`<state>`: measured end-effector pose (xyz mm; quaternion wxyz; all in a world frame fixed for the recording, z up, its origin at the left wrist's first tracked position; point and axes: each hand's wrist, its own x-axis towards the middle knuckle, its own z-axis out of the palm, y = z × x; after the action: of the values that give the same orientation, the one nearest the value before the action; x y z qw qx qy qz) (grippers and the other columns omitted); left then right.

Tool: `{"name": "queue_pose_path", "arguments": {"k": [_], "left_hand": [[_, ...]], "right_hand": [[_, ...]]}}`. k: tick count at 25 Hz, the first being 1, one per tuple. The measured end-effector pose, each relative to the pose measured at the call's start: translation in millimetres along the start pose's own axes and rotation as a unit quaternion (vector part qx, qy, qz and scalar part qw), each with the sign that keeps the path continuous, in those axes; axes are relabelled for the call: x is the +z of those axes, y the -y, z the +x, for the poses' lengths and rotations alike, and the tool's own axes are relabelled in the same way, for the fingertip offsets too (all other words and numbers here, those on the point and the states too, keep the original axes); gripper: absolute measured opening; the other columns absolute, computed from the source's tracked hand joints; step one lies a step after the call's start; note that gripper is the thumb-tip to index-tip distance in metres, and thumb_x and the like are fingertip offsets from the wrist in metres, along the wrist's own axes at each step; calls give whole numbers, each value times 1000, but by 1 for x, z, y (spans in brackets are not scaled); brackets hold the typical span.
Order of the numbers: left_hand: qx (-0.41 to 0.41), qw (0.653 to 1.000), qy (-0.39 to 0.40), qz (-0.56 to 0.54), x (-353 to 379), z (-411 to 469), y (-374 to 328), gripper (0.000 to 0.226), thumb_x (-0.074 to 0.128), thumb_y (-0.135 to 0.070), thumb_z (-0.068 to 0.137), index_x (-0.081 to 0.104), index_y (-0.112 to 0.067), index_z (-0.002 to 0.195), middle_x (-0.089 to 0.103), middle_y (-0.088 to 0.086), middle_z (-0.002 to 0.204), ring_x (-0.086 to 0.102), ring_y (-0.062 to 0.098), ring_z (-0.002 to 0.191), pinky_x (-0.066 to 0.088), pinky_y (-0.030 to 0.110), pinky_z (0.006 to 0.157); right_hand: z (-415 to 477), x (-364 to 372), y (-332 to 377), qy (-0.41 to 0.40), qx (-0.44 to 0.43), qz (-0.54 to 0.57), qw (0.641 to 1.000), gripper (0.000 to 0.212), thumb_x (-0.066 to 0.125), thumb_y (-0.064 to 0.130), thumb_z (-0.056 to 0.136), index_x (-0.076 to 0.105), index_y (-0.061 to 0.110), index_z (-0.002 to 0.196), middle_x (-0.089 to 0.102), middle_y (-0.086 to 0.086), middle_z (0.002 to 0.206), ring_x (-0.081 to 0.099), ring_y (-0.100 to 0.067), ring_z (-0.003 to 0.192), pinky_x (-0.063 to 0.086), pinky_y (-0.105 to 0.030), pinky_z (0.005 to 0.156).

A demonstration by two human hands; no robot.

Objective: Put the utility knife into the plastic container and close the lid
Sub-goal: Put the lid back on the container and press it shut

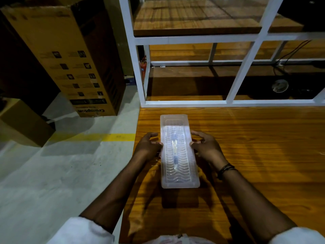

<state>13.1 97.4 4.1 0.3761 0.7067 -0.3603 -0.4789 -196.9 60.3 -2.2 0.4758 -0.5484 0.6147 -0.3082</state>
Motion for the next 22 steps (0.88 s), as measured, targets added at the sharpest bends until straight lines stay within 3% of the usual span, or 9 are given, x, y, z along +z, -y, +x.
{"name": "queue_pose_path", "arguments": {"k": [2, 5, 9, 13, 16, 18, 22], "left_hand": [[5, 1000, -16, 5, 0, 5, -5, 50, 70, -17, 93, 51, -16, 140, 66, -3, 90, 68, 16, 79, 60, 37, 76], [21, 1000, -21, 3, 2, 12, -10, 52, 69, -13, 93, 50, -11, 141, 66, -4, 83, 67, 18, 76, 61, 46, 84], [24, 1000, -11, -5, 4, 15, -7, 49, 67, -7, 94, 51, -9, 139, 68, -2, 81, 65, 23, 76, 58, 54, 85], [40, 999, 17, 27, -2, 18, -11, 63, 66, -3, 93, 44, -21, 149, 67, -1, 77, 64, 17, 70, 59, 45, 75], [57, 990, 55, 114, -5, 25, -18, 75, 64, -4, 94, 32, -33, 156, 66, 3, 77, 63, 18, 70, 59, 42, 69], [58, 983, 64, 163, -5, 26, -22, 75, 60, -7, 96, 27, -36, 157, 66, 4, 81, 61, 16, 68, 56, 36, 64], [52, 970, 71, 228, -4, 30, -26, 73, 56, -12, 99, 22, -36, 158, 70, 16, 116, 65, 20, 78, 57, 32, 66]], "right_hand": [[6, -1, 5, -20, 12, 9, 1000, 43, 68, 14, 88, 62, 24, 129, 71, 3, 77, 67, -9, 65, 54, -25, 56], [16, 0, 11, -47, 20, 15, 999, 46, 71, 18, 85, 62, 26, 130, 75, -3, 87, 73, -23, 82, 60, -39, 71], [15, 3, 10, -33, 0, 5, 999, 43, 68, 17, 88, 62, 26, 130, 77, -4, 95, 73, -20, 81, 61, -38, 72], [18, 2, 12, -25, -17, -64, 997, 52, 65, 16, 88, 56, 31, 136, 76, -3, 82, 73, -23, 77, 62, -45, 74], [24, 3, 21, 0, -45, -182, 982, 62, 56, 11, 87, 49, 34, 143, 74, -12, 106, 67, -19, 71, 53, -30, 56], [27, 3, 26, 17, -40, -224, 974, 67, 53, 7, 83, 47, 34, 144, 71, -15, 118, 62, -17, 70, 43, -25, 53], [29, 3, 30, 33, -27, -252, 967, 70, 52, 8, 78, 48, 34, 143, 67, -2, 84, 63, -22, 68, 47, -28, 54]]}}
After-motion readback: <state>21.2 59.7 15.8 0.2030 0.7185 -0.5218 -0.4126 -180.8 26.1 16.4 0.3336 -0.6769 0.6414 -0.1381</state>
